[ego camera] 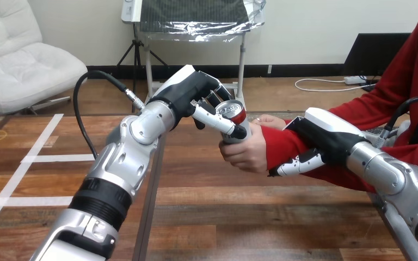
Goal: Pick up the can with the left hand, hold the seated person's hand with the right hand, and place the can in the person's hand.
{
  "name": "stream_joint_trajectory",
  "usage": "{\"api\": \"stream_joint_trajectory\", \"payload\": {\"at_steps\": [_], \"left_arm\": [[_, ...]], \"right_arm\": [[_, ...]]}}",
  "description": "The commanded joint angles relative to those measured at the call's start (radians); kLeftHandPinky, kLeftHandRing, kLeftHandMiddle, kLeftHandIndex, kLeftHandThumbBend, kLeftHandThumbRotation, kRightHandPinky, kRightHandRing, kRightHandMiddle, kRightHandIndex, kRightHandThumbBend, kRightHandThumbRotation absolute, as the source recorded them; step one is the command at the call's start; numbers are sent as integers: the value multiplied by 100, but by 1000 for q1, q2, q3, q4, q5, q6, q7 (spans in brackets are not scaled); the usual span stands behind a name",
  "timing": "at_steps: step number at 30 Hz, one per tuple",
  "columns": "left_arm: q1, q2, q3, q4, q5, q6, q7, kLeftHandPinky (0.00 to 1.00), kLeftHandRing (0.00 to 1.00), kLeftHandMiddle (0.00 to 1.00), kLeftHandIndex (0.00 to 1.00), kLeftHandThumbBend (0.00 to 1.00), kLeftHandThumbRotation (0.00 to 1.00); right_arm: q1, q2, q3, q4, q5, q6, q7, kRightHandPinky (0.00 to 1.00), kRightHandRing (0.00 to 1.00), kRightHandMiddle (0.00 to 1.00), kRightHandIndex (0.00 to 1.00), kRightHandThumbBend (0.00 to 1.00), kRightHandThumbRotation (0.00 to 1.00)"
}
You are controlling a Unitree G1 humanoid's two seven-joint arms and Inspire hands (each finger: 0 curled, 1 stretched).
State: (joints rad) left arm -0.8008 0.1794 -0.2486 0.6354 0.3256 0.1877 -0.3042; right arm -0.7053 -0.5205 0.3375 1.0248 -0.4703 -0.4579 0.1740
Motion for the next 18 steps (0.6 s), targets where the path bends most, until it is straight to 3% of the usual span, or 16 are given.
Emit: {"api": "stream_joint_trajectory", "payload": {"at_steps": [1, 7, 8, 13, 18], "left_arm": [[-63, -51, -10, -31, -32, -3, -40, 47, 60, 65, 65, 74, 10], [-38, -47, 14, -65, -49, -1, -29, 60, 75, 80, 81, 79, 40], [-34, -46, 18, -70, -52, -2, -27, 66, 80, 85, 86, 83, 50], [-8, -39, 34, -105, -69, -18, -13, 76, 88, 92, 92, 90, 66], [23, -38, 51, -141, -86, -43, 9, 82, 93, 97, 96, 93, 77]], "right_arm": [[-88, 13, -27, -69, 14, -20, -20, 31, 34, 37, 37, 68, 31], [-85, 11, -30, -68, 20, -22, -11, 31, 34, 37, 37, 68, 31], [-85, 11, -30, -68, 21, -23, -10, 31, 34, 37, 37, 68, 31], [-84, 7, -29, -67, 24, -31, 2, 30, 33, 36, 36, 69, 31], [-86, 4, -30, -59, 33, -43, 25, 26, 27, 31, 31, 77, 41]]}}
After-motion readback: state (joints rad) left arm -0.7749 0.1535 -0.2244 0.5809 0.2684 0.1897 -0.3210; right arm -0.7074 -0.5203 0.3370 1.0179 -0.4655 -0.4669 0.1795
